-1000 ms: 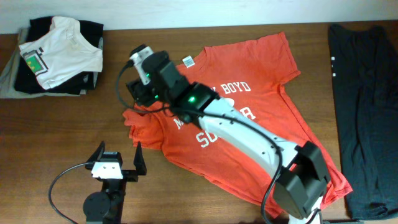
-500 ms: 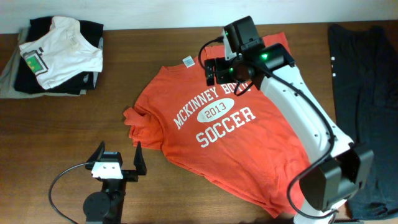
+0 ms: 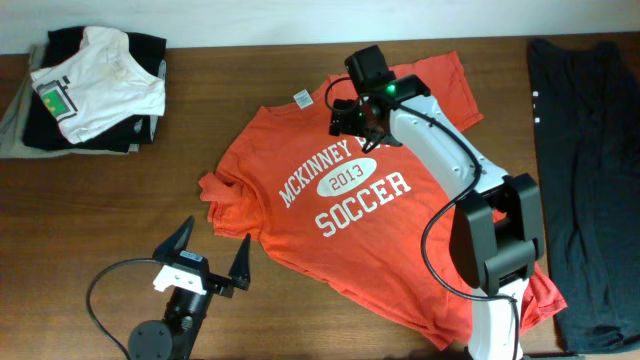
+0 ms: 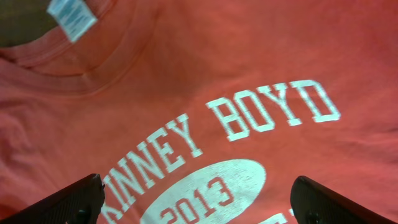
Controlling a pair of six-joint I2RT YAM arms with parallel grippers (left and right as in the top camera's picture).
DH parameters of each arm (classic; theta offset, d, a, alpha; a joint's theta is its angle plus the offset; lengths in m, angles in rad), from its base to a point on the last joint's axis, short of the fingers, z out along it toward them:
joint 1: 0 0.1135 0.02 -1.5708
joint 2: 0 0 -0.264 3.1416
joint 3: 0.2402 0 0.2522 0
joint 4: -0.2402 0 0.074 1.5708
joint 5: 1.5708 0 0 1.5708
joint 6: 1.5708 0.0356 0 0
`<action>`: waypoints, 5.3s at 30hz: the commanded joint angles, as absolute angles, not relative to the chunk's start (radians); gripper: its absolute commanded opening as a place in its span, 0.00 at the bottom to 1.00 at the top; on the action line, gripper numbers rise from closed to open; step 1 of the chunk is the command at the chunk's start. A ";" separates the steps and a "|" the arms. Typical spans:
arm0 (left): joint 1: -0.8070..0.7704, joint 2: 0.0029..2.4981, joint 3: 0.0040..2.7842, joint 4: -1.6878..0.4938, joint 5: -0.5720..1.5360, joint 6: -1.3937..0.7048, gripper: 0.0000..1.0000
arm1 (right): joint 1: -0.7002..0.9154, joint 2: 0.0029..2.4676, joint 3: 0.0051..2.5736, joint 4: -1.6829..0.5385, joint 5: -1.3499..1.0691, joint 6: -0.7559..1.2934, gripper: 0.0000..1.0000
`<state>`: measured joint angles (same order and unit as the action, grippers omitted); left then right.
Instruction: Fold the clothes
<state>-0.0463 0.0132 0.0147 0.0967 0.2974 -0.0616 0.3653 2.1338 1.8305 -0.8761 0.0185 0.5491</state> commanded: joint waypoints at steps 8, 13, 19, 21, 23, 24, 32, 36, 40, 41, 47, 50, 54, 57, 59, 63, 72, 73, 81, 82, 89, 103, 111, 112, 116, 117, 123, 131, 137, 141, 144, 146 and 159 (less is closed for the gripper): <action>-0.050 0.734 0.691 -0.367 0.269 -0.099 0.99 | 0.347 2.130 1.833 -0.879 0.035 0.559 0.99; -0.049 1.153 0.999 -0.671 0.365 -0.112 0.99 | 0.347 2.130 1.833 -0.881 0.035 0.559 0.99; -0.070 1.357 1.000 -0.838 -0.031 -0.447 0.99 | 0.346 2.130 1.833 -0.876 0.035 0.559 0.99; -0.069 1.423 1.000 -0.845 -0.073 -0.464 0.99 | 0.347 2.130 1.833 -0.875 0.035 0.559 0.99; -0.069 1.515 1.000 -0.806 -0.044 -0.463 0.99 | 0.347 2.130 1.833 -0.876 0.035 0.559 0.99; -0.069 1.561 1.000 -0.797 -0.033 -0.463 0.99 | 0.346 2.130 1.833 -0.878 0.035 0.559 0.99; -0.069 1.718 1.000 -0.800 -0.026 -0.462 0.84 | 0.346 2.130 1.833 -0.878 0.039 0.559 0.99; -0.069 1.749 0.999 -0.785 -0.026 -0.462 0.75 | 0.346 2.130 1.833 -0.882 0.039 0.559 0.99; -0.069 1.768 0.999 -0.736 -0.023 -0.411 0.75 | 0.346 2.130 1.833 -0.882 0.039 0.559 0.99; -0.069 1.768 0.999 -0.730 -0.023 -0.410 0.72 | 0.346 2.130 1.833 -0.882 0.039 0.559 0.99; -0.069 1.768 0.993 -0.742 -0.022 -0.403 0.56 | 0.346 2.130 1.833 -0.883 0.039 0.559 0.99; -0.070 1.768 0.985 -0.741 -0.014 -0.403 0.50 | 0.346 2.130 1.833 -0.882 0.039 0.559 0.99; -0.069 1.779 0.944 -0.710 0.004 -0.402 0.50 | 0.346 2.130 1.833 -0.882 0.039 0.559 0.99; -0.069 1.816 0.944 -0.694 0.004 -0.395 0.39 | 0.346 2.130 1.833 -0.882 0.039 0.559 0.99; -0.069 1.823 0.944 -0.687 0.001 -0.387 0.22 | 0.346 2.130 1.833 -0.882 0.039 0.559 0.99; -0.069 1.823 0.982 -0.701 -0.004 -0.389 0.01 | 0.346 2.130 1.833 -0.882 0.039 0.559 0.99; 0.292 1.823 1.164 -0.878 -0.024 -0.395 0.01 | 0.345 2.132 1.833 -0.868 0.144 0.558 0.99; 0.314 1.823 1.164 -0.878 -0.046 -0.397 0.01 | 0.345 2.133 1.833 -0.828 0.144 0.509 0.99; 0.374 1.823 1.164 -0.881 -0.040 -0.426 0.01 | 0.169 2.214 1.833 -0.765 0.052 0.562 0.99; 0.374 1.823 1.164 -0.880 -0.040 -0.426 0.01 | 0.146 2.241 1.833 -0.753 -0.016 0.562 0.98; 0.374 1.823 1.164 -0.879 -0.041 -0.426 0.01 | 0.116 2.298 1.833 -0.759 -0.003 0.646 0.96; 0.374 1.823 1.164 -0.868 -0.041 -0.426 0.01 | 0.114 2.337 1.833 -0.792 0.041 0.699 0.79; 0.374 1.823 1.163 -0.865 -0.041 -0.426 0.01 | 0.103 2.353 1.833 -0.769 0.038 0.701 0.61; 0.374 1.823 1.163 -0.864 -0.041 -0.426 0.01 | 0.103 2.353 1.833 -0.751 0.037 0.701 0.55; 0.374 1.823 1.163 -0.864 -0.041 -0.426 0.01 | 0.103 2.352 1.835 -0.641 -0.019 0.706 0.04; 0.374 1.823 1.163 -0.863 -0.041 -0.426 0.01 | 0.103 2.352 1.846 -0.582 -0.019 0.742 0.04; 0.374 1.823 1.163 -0.856 -0.013 -0.426 0.01 | 0.095 2.352 2.114 -0.354 -0.203 0.803 0.04; 0.278 1.823 1.163 -0.846 0.141 -0.425 0.00 | 0.216 2.352 2.242 -0.343 -0.201 0.664 0.92; 0.209 1.823 1.163 -0.801 0.082 -0.425 0.00 | 0.116 2.351 2.766 -1.146 -0.093 0.527 0.99; 0.209 1.823 1.163 -0.802 0.082 -0.425 0.01 | 0.112 2.344 3.012 -1.429 -0.060 0.529 0.99; 0.209 1.823 1.163 -0.805 0.082 -0.425 0.01 | 0.111 2.316 3.112 -1.606 0.027 0.536 0.99; 0.209 1.823 1.162 -0.804 0.082 -0.425 0.01 | 0.125 2.278 3.142 -1.699 0.050 0.538 0.99; 0.212 1.823 1.161 -0.831 0.079 -0.395 0.01 | 0.432 1.927 2.621 -1.699 0.111 0.384 0.99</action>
<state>0.2115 1.8229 1.1568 -0.8318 0.0887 -0.4084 0.4255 2.0083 2.7712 -1.6859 0.0380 0.3637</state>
